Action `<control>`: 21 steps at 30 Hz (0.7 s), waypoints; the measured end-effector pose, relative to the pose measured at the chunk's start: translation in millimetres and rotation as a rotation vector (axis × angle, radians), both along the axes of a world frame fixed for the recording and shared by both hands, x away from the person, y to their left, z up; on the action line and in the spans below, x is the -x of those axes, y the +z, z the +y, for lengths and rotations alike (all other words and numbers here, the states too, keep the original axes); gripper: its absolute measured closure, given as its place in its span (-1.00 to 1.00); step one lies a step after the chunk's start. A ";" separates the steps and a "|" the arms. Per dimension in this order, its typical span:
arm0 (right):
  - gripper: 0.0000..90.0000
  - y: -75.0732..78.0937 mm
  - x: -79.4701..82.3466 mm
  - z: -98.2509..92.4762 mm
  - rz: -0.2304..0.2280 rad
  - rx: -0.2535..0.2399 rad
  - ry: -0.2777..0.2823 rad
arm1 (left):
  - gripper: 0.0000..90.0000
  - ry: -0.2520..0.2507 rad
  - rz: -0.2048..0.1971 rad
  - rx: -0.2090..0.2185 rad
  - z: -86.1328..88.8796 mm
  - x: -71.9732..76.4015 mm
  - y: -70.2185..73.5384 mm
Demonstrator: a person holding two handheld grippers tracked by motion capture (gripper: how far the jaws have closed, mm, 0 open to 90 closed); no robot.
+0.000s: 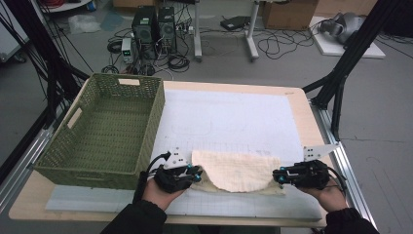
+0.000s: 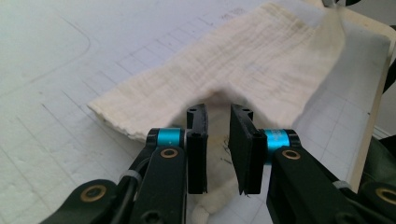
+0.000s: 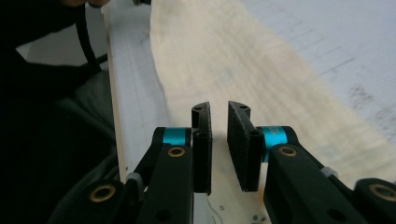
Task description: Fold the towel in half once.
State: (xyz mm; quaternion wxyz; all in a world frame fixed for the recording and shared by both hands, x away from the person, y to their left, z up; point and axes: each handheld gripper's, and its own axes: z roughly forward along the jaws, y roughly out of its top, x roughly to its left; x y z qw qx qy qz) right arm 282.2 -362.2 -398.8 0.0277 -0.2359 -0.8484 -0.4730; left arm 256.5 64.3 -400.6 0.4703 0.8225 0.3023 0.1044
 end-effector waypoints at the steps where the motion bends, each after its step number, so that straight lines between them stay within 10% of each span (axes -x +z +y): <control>1: 0.70 2.2 -1.5 -1.2 -0.011 0.002 -0.014 | 0.68 -0.003 0.000 0.007 0.7 -0.6 2.8; 6: 0.60 1.6 -12.8 -3.8 -0.013 0.011 -0.072 | 0.61 0.011 -0.024 0.009 -0.8 -3.9 7.5; 16: 0.37 -27.7 -51.4 8.4 -0.030 0.225 -0.181 | 0.55 0.058 -0.034 0.036 -9.1 -25.4 7.0; 21: 0.95 -35.2 -56.8 14.2 -0.032 0.299 -0.164 | 0.54 0.103 -0.010 -0.045 -19.9 -44.4 -9.9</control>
